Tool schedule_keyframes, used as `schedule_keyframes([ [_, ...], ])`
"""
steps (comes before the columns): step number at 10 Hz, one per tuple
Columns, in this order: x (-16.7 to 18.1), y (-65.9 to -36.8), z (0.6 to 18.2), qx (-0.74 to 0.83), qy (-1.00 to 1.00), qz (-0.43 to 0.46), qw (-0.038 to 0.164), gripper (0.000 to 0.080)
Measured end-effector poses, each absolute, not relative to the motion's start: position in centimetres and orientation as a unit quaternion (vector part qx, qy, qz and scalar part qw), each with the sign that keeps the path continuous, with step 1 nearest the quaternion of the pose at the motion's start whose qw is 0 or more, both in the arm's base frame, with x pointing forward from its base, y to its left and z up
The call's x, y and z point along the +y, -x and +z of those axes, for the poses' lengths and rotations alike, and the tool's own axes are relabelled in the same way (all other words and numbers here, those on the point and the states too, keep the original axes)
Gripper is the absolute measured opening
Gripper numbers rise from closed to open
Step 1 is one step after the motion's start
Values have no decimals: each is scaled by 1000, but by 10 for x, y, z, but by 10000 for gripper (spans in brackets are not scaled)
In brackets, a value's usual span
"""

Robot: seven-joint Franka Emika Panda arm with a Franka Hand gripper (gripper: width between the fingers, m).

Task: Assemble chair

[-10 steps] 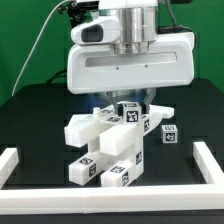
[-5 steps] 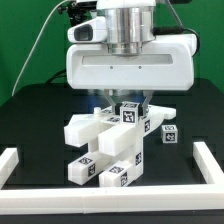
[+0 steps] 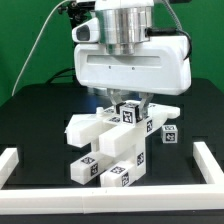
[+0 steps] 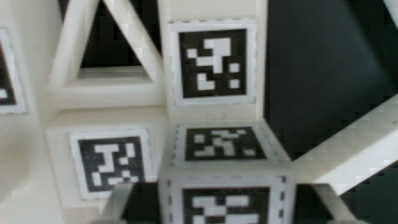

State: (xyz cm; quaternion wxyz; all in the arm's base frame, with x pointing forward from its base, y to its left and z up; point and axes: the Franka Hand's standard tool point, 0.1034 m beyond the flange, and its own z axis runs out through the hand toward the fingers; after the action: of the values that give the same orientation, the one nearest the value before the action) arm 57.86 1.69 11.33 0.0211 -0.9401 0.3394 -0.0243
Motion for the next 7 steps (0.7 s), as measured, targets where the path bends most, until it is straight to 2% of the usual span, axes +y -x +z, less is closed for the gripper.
schedule_keyframes([
  [3,19,-579,113,423,905,-21,27,284],
  [5,19,-579,113,424,905,-21,27,284],
  [6,19,-579,113,424,905,-21,27,373],
  [7,19,-579,113,424,905,-21,27,555],
])
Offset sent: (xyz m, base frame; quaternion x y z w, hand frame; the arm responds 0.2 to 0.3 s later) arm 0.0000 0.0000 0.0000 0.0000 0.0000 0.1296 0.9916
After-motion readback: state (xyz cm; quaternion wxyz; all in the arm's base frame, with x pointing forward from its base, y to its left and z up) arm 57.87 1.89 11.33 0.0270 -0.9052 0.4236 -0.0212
